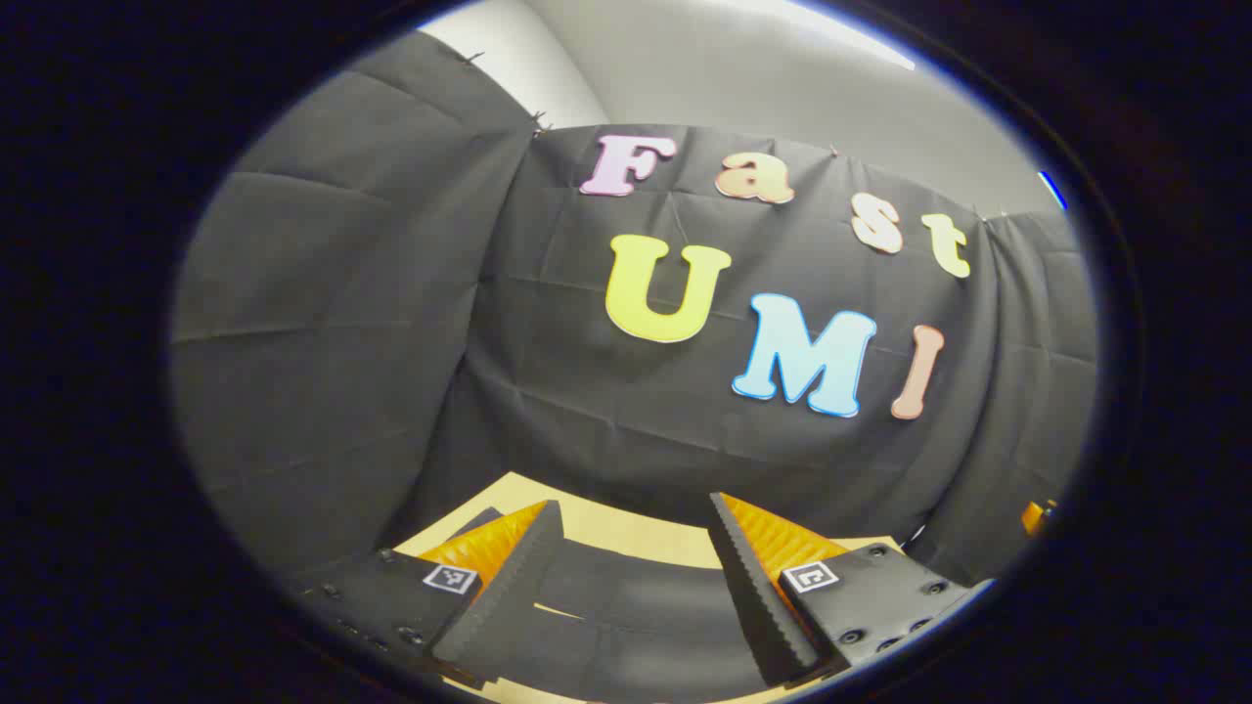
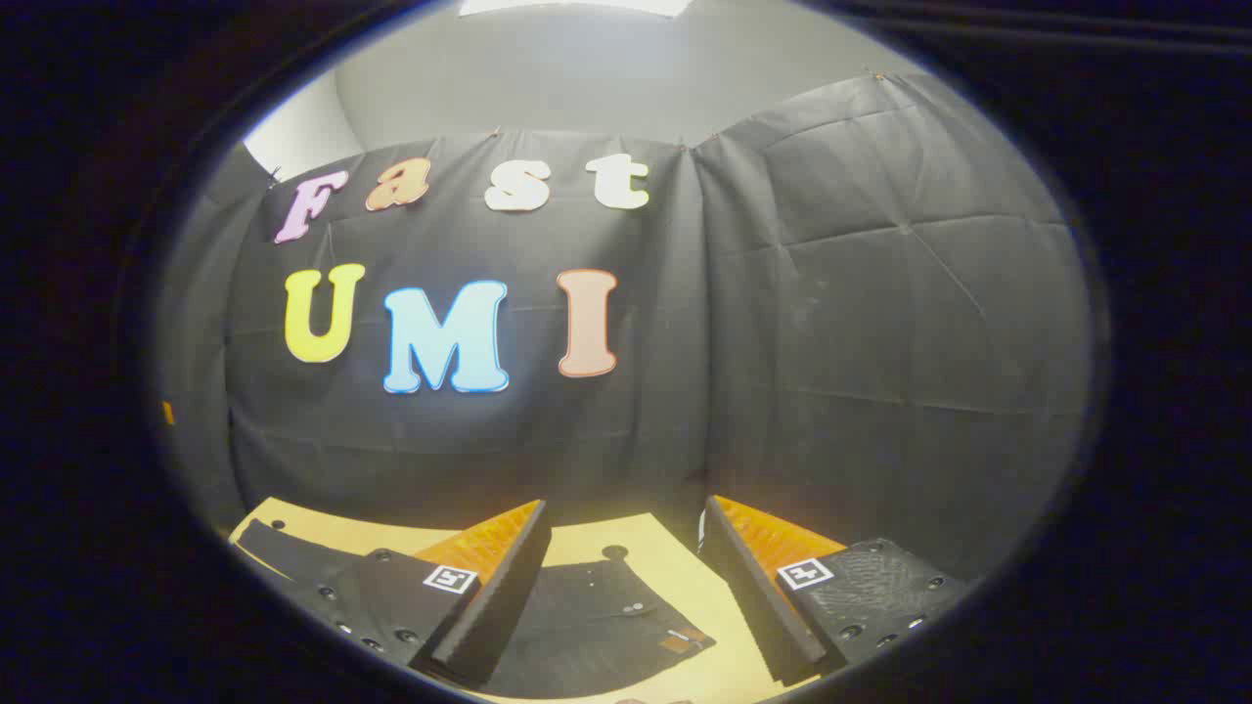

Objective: Grasp the waist and the cuffs of the jeans and fold them to make the two legs overlap; first hold the waist and fold one-third of the jeans toward the cuffs, then hold the cuffs and fold the remaining one-third in the same direction to finish folding.

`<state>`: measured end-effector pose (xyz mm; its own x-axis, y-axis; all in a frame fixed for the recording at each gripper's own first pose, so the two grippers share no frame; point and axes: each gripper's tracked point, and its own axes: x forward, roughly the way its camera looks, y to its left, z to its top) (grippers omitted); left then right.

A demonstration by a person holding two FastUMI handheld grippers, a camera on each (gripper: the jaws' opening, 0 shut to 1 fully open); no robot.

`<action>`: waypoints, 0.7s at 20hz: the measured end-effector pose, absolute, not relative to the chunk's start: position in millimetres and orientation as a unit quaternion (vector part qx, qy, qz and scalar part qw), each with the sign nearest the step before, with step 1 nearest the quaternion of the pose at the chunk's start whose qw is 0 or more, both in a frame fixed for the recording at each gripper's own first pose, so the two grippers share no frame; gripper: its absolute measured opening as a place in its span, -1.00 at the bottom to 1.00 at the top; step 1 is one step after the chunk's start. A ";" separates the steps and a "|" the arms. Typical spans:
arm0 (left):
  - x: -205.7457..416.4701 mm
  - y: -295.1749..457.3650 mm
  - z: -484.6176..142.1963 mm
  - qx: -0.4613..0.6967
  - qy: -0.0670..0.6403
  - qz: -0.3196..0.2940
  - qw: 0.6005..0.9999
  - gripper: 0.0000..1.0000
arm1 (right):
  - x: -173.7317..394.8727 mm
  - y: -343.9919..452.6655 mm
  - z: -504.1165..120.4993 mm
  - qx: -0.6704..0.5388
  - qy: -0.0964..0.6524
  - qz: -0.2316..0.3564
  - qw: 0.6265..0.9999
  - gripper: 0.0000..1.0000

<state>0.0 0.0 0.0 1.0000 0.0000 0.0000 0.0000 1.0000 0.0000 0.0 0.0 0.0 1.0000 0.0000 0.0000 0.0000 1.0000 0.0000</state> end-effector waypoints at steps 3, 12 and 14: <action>-0.8 -10.1 -4.5 0.029 0.000 -0.003 1.000 0.89 | 7.8 15.8 -2.0 0.000 0.005 0.026 1.000 0.89; -2.4 -13.9 -1.3 0.044 -0.006 0.022 0.999 0.94 | 13.5 42.3 -11.0 0.000 0.028 0.080 0.996 0.90; -5.4 -6.5 1.4 0.019 -0.011 0.032 0.999 0.94 | 13.9 38.3 -20.4 0.011 0.046 0.082 0.995 0.90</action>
